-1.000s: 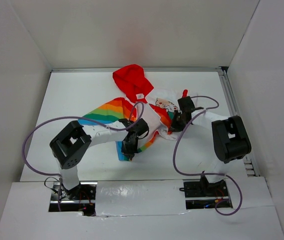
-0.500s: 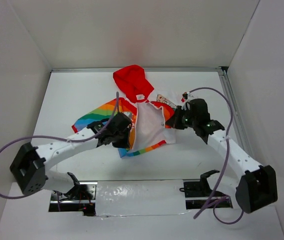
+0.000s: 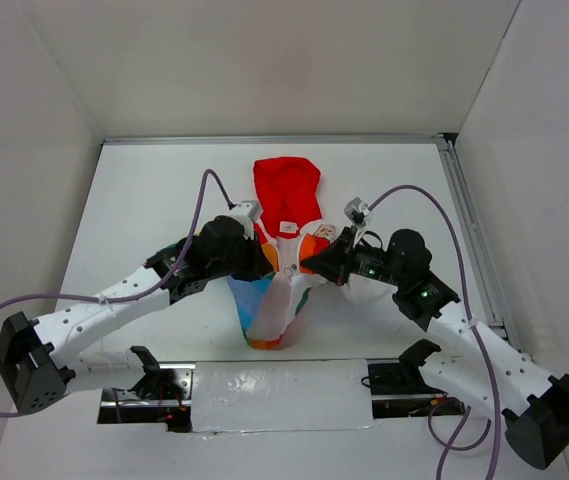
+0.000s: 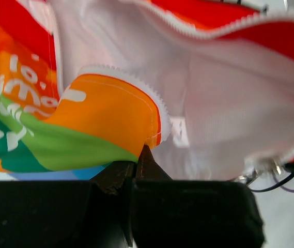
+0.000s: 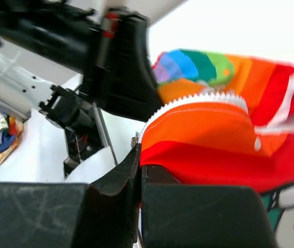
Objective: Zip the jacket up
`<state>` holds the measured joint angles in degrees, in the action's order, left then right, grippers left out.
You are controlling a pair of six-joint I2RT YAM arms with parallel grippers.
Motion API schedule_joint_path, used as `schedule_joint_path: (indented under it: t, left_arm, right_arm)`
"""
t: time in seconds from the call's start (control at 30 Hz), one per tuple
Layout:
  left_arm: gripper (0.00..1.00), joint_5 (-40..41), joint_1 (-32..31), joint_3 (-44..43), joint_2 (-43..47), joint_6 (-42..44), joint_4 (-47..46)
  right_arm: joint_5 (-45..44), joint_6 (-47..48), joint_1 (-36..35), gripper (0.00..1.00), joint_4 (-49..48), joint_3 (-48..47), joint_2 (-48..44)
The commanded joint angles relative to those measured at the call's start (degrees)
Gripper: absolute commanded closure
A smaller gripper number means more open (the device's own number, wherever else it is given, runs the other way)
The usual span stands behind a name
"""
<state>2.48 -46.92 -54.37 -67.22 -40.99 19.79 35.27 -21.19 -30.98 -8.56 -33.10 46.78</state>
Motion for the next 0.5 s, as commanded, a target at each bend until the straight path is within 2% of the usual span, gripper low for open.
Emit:
schedule_joint_path:
  t: [0.0, 0.17, 0.33, 0.47]
  left_arm:
    - [1.00, 0.7, 0.4, -0.6, 2.3, -2.5, -6.9]
    - [1.00, 1.1, 0.4, 1.9, 6.3, -5.7, -13.5]
    - [1.00, 2.9, 0.5, 2.3, 7.8, -6.1, -14.6]
    - [1.00, 3.2, 0.5, 2.4, 7.9, -5.6, -16.3]
  right_arm:
    - [-2.6, 1.8, -2.5, 1.00, -7.9, -0.1, -2.9]
    - [-11.6, -2.0, -4.2, 1.00, -11.0, 2.9, -3.9]
    - [-10.8, -1.0, -4.9, 1.00, -14.4, 4.9, -2.6]
    - [-12.2, 1.2, -5.9, 1.00, -13.2, 4.6, -1.0]
